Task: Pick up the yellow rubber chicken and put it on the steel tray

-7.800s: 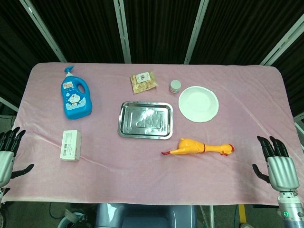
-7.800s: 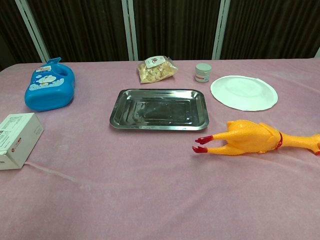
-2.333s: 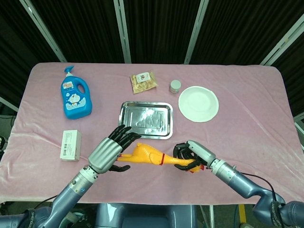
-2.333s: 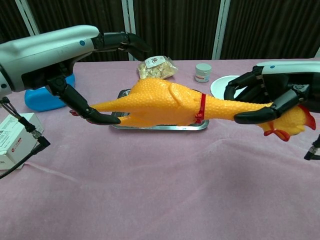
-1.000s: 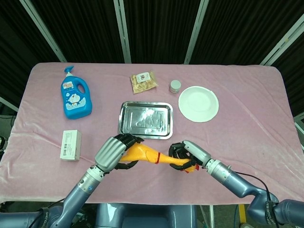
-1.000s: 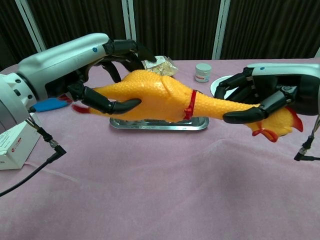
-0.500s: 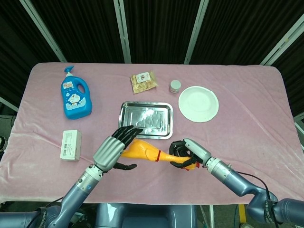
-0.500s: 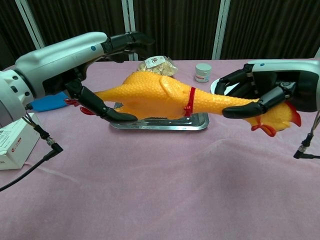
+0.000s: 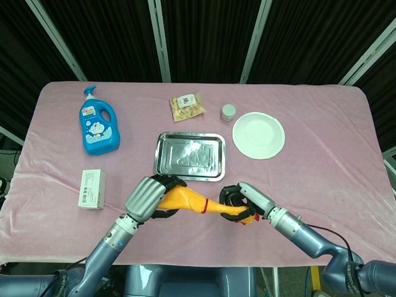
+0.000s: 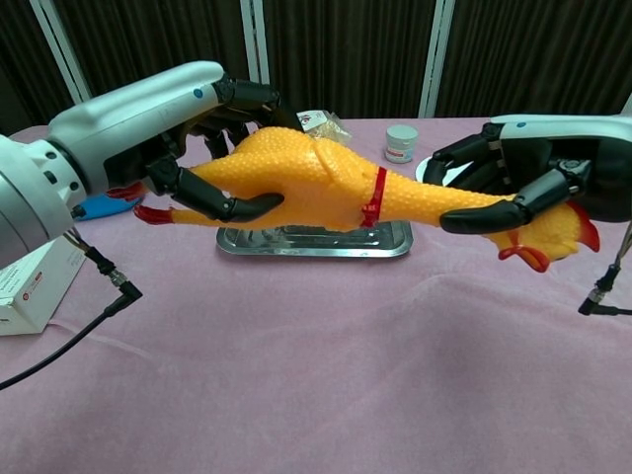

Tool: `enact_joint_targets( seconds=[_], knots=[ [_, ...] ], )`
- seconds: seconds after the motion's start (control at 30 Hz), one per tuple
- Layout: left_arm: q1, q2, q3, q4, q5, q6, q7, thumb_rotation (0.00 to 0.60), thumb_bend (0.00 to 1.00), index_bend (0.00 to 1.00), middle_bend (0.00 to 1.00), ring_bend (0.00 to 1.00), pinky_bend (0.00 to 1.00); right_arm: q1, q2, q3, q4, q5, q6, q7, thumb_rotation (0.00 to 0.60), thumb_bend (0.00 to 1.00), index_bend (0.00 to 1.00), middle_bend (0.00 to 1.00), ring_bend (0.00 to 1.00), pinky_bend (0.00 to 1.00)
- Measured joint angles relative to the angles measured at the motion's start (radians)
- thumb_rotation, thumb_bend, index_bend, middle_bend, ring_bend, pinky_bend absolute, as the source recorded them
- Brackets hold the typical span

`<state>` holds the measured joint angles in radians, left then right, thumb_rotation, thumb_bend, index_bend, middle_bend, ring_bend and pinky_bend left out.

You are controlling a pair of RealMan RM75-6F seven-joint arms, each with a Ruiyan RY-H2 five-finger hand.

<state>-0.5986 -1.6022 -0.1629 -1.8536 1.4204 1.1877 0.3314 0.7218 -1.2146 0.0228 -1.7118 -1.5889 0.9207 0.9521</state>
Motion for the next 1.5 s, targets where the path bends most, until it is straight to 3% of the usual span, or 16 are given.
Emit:
enact_joint_targets(
  seconds=[0.17, 0.33, 0.4, 0.43, 0.5, 0.57, 0.67, 0.73, 1.17, 1.5],
  knots=[
    [-0.001, -0.014, 0.011, 0.025, 0.023, 0.005, -0.017, 0.600, 0.75, 0.75, 0.88, 0.77, 0.77, -0.002, 0.003, -0.006, -0.003, -0.007, 0.004, 0.008, 0.600, 0.61, 0.96, 0.77, 0.79, 0.93],
    [-0.005, -0.014, 0.013, 0.018, 0.017, -0.001, -0.017, 0.600, 0.75, 0.77, 0.91, 0.81, 0.80, -0.003, 0.004, -0.012, -0.006, -0.015, 0.008, 0.011, 0.600, 0.61, 0.96, 0.77, 0.79, 0.93],
    [-0.005, -0.012, 0.012, 0.013, 0.014, -0.002, -0.017, 0.600, 0.68, 0.70, 0.84, 0.74, 0.77, -0.004, 0.004, -0.015, -0.006, -0.018, 0.010, 0.012, 0.600, 0.61, 0.96, 0.77, 0.79, 0.93],
    [-0.005, -0.011, 0.012, 0.010, 0.014, -0.001, -0.018, 0.600, 0.58, 0.61, 0.75, 0.65, 0.70, -0.004, 0.004, -0.016, -0.006, -0.019, 0.011, 0.012, 0.600, 0.61, 0.96, 0.77, 0.79, 0.93],
    [-0.003, -0.009, 0.013, 0.006, 0.016, 0.001, -0.029, 0.600, 0.37, 0.42, 0.57, 0.47, 0.52, -0.005, 0.004, -0.017, -0.005, -0.018, 0.013, 0.012, 0.600, 0.61, 0.96, 0.77, 0.79, 0.93],
    [-0.002, 0.000, 0.018, 0.000, 0.015, -0.001, -0.038, 0.600, 0.16, 0.21, 0.34, 0.25, 0.27, -0.006, 0.005, -0.017, -0.003, -0.016, 0.015, 0.011, 0.600, 0.61, 0.96, 0.77, 0.79, 0.93],
    [0.000, 0.028, 0.026, -0.017, 0.010, -0.010, -0.025, 0.600, 0.04, 0.04, 0.13, 0.05, 0.09, -0.008, 0.007, -0.018, -0.002, -0.014, 0.017, 0.008, 0.600, 0.61, 0.96, 0.77, 0.79, 0.93],
    [0.001, 0.047, 0.029, -0.032, 0.006, -0.015, -0.013, 0.600, 0.02, 0.01, 0.07, 0.01, 0.05, -0.009, 0.010, -0.019, -0.001, -0.012, 0.017, 0.008, 0.600, 0.61, 0.96, 0.77, 0.79, 0.93],
    [0.016, 0.117, 0.024, -0.071, 0.037, 0.012, -0.058, 0.600, 0.01, 0.00, 0.02, 0.00, 0.02, -0.018, 0.021, -0.020, 0.022, 0.011, 0.016, 0.018, 0.600, 0.62, 0.96, 0.77, 0.79, 0.93],
    [0.067, 0.215, 0.070, -0.095, 0.115, 0.075, -0.086, 0.600, 0.01, 0.00, 0.02, 0.00, 0.02, -0.014, 0.020, 0.026, 0.107, 0.118, -0.019, 0.047, 0.600, 0.63, 0.96, 0.77, 0.79, 0.93]
  ],
)
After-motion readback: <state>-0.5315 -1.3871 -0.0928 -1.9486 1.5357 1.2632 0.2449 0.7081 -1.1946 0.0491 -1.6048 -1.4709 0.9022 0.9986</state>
